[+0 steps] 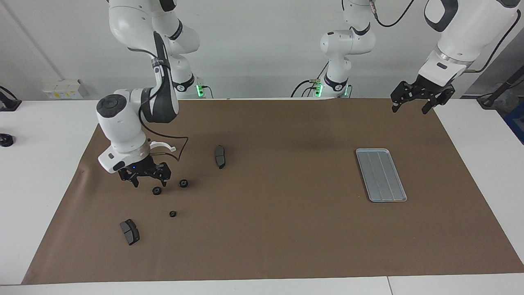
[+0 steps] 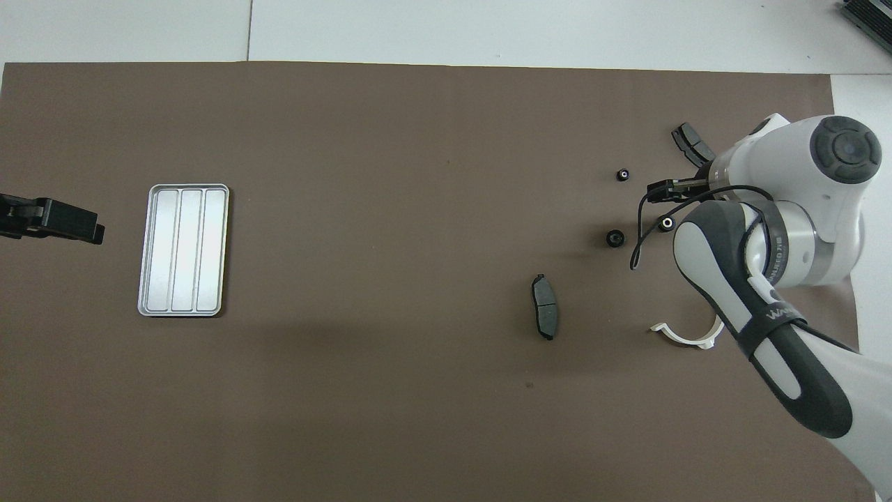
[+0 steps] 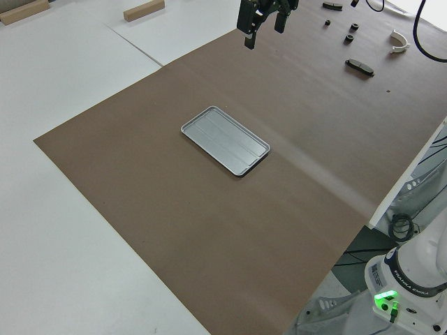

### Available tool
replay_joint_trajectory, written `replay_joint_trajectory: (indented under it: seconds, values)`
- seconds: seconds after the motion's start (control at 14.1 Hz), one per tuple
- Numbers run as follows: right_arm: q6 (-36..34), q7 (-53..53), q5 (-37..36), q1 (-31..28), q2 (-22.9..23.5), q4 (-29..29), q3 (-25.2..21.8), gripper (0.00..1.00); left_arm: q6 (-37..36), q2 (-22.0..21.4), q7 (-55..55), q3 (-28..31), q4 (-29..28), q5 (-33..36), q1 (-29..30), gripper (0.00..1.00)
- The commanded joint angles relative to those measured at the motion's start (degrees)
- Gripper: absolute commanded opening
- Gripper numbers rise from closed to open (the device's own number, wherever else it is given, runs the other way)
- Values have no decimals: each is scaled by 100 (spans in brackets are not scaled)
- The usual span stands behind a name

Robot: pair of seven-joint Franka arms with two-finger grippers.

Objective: Pick bearing gear from pile to tray
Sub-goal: 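Reach the right gripper to a black gear and grasp it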

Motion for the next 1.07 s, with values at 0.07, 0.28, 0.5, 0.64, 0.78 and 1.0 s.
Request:
replay_joint_trajectory:
  seconds: [0.07, 0.28, 0.5, 0.64, 0.78, 1.0]
  values:
    - [792, -560, 170, -200, 132, -632, 22, 100, 2, -140, -69, -19, -153, 54, 27, 100]
    - [1006, -596, 460, -139, 123, -898, 22, 100, -7, -140, -69, -19, -144, 54, 27, 100]
    - [988, -727, 469, -121, 115, -915, 13, 100, 2, -140, -69, -19, -144, 54, 27, 100]
    - [988, -824, 469, -138, 89, -994, 13, 100, 2, -140, -69, -28, -144, 54, 27, 100]
    - [1006, -833, 469, -147, 80, -1021, 13, 100, -7, -140, -69, -19, -144, 54, 27, 100]
    - [1032, -833, 469, -156, 88, -1021, 13, 100, -7, -140, -69, -19, -153, 54, 27, 100]
